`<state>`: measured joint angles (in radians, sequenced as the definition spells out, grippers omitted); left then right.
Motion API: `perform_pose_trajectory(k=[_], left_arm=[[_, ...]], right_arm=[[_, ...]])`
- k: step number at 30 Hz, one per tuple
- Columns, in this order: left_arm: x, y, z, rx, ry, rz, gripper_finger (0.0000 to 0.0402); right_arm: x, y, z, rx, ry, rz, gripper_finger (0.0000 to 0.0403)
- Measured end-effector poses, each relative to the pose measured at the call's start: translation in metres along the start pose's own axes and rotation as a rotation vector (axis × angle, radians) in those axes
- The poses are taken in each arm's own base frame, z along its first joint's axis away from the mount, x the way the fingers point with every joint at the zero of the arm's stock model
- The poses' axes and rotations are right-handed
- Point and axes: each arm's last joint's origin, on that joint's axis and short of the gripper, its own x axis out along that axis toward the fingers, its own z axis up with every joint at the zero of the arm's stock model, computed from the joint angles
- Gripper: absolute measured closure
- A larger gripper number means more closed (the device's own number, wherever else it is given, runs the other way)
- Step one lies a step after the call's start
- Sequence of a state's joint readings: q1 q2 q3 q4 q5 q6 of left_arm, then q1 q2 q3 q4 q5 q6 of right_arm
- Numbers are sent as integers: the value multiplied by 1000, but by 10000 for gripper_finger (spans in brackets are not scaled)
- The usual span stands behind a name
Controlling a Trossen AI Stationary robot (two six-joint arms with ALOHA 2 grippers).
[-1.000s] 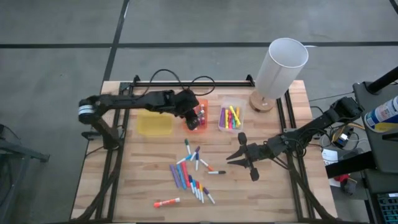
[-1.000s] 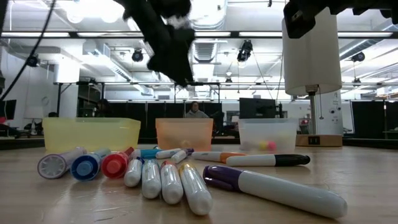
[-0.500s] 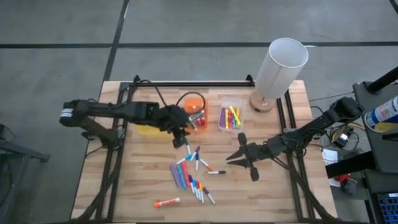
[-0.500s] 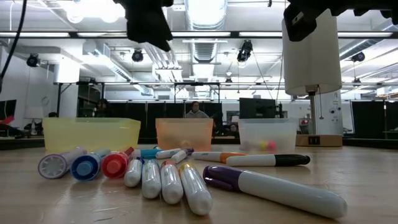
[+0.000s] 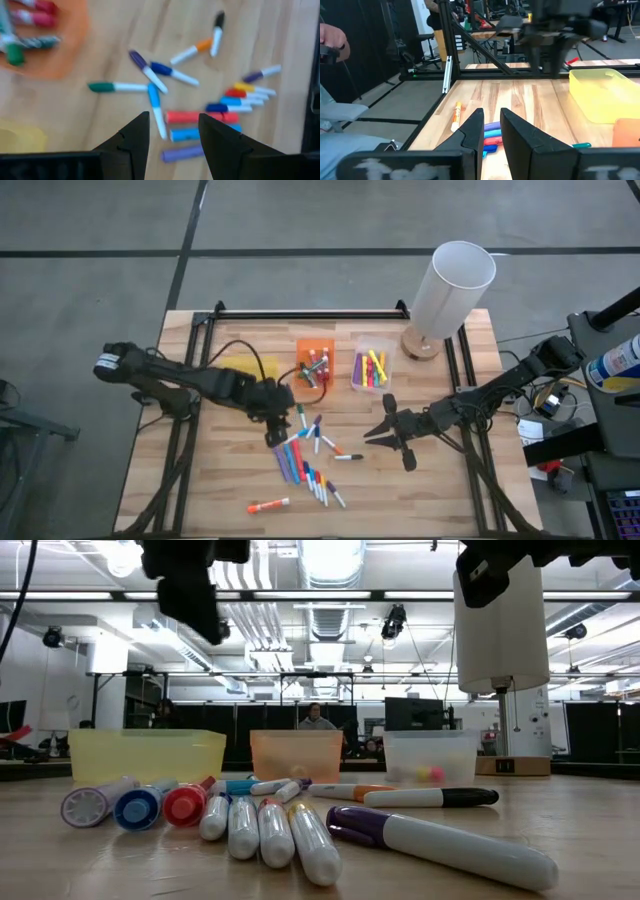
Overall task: Pick & Place Markers
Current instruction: Put the orange marker into the orange bin
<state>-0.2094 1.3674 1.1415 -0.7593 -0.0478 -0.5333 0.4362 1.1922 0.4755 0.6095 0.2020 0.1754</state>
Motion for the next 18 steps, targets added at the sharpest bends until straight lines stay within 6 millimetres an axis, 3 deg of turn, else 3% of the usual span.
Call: perform_pose_trajectory(k=[6,10,18], left_arm=[[8,-19,-26,27,92,-59,239],[15,-23,-40,-73,140,-64,239],[29,-41,-59,-97,85,-177,239]], right_arm=[[0,0,0,-3,2,-1,344],[0,0,0,-1,1,-1,344],[0,0,0,9,1,-1,344]])
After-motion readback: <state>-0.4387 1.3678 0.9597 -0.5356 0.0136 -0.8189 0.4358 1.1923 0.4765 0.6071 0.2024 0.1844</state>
